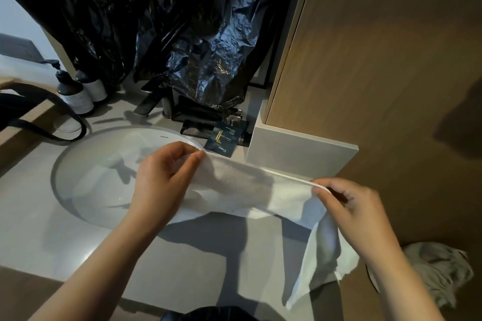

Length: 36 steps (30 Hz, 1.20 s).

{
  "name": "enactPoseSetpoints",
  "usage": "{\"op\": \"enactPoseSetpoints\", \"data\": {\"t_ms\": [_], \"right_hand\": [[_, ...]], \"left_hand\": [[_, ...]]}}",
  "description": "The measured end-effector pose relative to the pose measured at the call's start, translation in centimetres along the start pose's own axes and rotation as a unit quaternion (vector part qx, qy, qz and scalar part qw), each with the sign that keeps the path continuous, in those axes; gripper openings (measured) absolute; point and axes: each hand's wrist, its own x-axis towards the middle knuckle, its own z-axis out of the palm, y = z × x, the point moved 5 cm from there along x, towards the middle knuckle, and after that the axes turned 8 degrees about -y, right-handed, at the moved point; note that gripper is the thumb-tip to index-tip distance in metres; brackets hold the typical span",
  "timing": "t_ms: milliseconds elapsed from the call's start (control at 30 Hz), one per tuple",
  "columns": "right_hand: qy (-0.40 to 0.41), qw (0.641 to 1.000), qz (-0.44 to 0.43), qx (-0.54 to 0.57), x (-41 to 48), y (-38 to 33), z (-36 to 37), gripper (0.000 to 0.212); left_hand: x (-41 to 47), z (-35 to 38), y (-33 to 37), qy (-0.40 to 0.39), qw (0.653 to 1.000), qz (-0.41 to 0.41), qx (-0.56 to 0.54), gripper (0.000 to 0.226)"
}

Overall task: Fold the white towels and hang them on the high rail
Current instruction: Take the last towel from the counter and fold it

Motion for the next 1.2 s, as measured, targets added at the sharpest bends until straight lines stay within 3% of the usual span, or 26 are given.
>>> {"op": "enactPoseSetpoints", "data": {"t_ms": [133, 233, 400, 500, 600, 667, 900, 1200], "right_hand": [[-0.025, 0.999, -0.006, 0.038, 0.1, -0.5, 1.0, 0.026], [-0.02, 0.998, -0.017, 0.065, 0.3, -1.6, 1.6, 0.024], [-0.049, 0.995, -0.051, 0.076, 0.8, -4.3, 2.6, 0.021], [-0.054, 0.992, -0.09, 0.068, 0.8, -6.0, 2.4, 0.021], [-0.05, 0.991, -0.102, 0.067, 0.6, -6.2, 1.8, 0.018], [-0.046, 0.992, -0.104, 0.055, 0.3, -5.8, 1.5, 0.018], [-0.018, 0.997, -0.077, 0.026, -0.1, -4.3, 0.8, 0.011], [0.03, 0.998, 0.04, 0.041, -0.5, 0.1, -0.3, 0.024]], "left_hand": [[-0.1, 0.0, 0.0, 0.013, 0.989, 0.021, 0.143, 0.014], [-1.0, 0.2, 1.8, 0.01, 0.986, 0.101, 0.129, 0.025], [-2.6, 3.6, 5.2, -0.143, 0.969, 0.193, 0.061, 0.045], [-2.2, 5.6, 5.8, -0.231, 0.96, 0.158, 0.006, 0.043], [-1.8, 6.6, 5.4, -0.28, 0.952, 0.119, -0.04, 0.024], [-1.7, 6.6, 5.2, -0.27, 0.954, 0.118, -0.048, 0.009], [-1.2, 5.4, 5.5, -0.179, 0.973, 0.145, -0.023, 0.016], [-0.2, 3.9, 5.4, -0.112, 0.985, 0.129, 0.001, 0.011]]}}
